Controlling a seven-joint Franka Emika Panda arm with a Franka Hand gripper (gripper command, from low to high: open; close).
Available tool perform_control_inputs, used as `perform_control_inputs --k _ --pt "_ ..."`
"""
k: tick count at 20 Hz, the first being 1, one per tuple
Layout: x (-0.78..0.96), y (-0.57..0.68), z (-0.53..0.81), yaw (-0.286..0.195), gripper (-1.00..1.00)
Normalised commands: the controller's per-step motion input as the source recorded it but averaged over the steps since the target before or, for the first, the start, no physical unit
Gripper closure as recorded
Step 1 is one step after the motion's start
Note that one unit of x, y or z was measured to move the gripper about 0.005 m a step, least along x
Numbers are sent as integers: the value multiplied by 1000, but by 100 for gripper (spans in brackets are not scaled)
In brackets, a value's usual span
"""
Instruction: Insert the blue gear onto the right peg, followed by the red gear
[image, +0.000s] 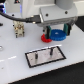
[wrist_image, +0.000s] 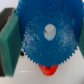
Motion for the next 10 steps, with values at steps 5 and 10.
perform_control_inputs --k 5,10 --pt "429 -217 -35 0 100" --pt "163 -271 -94 0 100"
